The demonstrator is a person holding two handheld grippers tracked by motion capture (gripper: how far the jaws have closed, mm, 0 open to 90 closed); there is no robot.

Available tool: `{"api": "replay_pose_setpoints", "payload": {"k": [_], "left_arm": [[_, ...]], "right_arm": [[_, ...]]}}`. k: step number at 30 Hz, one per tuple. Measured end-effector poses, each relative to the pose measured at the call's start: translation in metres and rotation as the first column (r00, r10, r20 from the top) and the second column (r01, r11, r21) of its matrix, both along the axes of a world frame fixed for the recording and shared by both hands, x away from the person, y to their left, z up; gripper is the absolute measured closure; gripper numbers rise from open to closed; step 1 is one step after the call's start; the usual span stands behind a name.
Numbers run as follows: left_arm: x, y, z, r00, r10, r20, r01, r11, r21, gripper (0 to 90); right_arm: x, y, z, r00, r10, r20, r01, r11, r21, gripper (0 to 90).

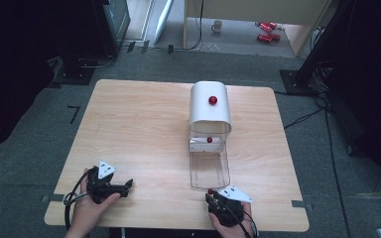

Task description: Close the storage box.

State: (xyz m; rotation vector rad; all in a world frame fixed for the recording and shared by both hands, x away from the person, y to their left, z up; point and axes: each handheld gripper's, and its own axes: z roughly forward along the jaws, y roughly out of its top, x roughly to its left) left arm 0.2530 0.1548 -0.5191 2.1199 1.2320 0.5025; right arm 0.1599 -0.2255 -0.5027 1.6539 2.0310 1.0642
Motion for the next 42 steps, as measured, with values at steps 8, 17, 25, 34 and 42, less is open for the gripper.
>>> {"api": "replay_pose_setpoints", "payload": {"k": [8, 17, 25, 34, 42], "left_arm": [[0.000, 0.000, 0.000, 1.0000, 0.000, 0.000, 0.000, 1.0000, 0.000, 1.3], [0.000, 0.000, 0.000, 1.0000, -0.003, 0.000, 0.003, 1.0000, 0.002, 1.3], [0.000, 0.000, 0.000, 1.0000, -0.004, 0.000, 0.004, 1.0000, 0.002, 1.3], [0.000, 0.000, 0.000, 1.0000, -0.004, 0.000, 0.004, 1.0000, 0.002, 1.3], [0.000, 0.000, 0.000, 1.0000, -0.004, 0.000, 0.004, 1.0000, 0.002, 1.3]], "right_arm": [[0.002, -0.001, 0.001, 1.0000, -0.007, -0.001, 0.007, 0.9998, 0.017, 74.1], [0.003, 0.000, 0.002, 1.0000, -0.008, -0.002, 0.008, 0.9998, 0.016, 75.0], [0.003, -0.001, 0.006, 1.0000, -0.008, 0.004, 0.008, 0.9997, 0.021, 75.0], [0.010, -0.002, 0.018, 0.9996, -0.010, 0.028, 0.009, 0.9992, 0.039, 75.0], [0.019, 0.000, 0.023, 0.9990, -0.009, 0.045, 0.007, 0.9993, 0.036, 75.0]]}}
